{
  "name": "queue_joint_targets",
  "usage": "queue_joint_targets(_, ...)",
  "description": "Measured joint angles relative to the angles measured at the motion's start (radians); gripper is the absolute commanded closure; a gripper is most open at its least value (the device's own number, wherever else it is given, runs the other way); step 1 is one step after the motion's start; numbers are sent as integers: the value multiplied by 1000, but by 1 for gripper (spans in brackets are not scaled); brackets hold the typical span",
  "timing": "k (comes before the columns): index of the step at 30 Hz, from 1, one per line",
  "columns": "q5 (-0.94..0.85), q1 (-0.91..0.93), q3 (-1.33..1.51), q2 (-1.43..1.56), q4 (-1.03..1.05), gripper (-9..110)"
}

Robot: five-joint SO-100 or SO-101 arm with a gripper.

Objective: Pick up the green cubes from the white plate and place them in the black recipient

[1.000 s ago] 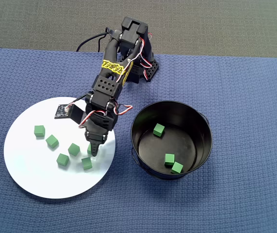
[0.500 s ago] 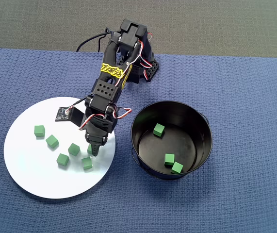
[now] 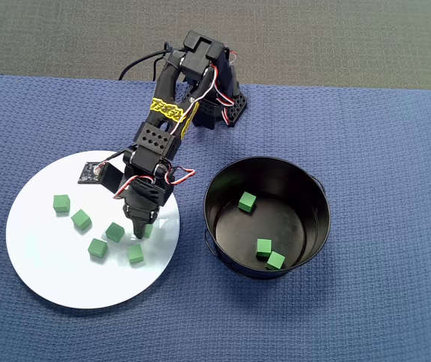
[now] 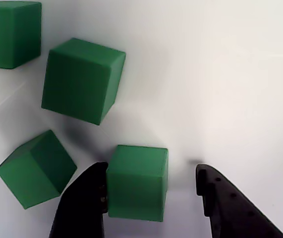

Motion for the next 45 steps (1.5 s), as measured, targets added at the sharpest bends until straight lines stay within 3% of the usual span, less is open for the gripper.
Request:
queue_joint_targets(13, 0, 0, 0, 0, -9, 101)
queue_joint_targets(23, 0, 3, 23, 52, -18, 101)
queue_joint_targets(36, 178, 64, 115, 742, 238, 101)
queue_joint_targets(45, 328, -308, 179, 1172, 379, 101)
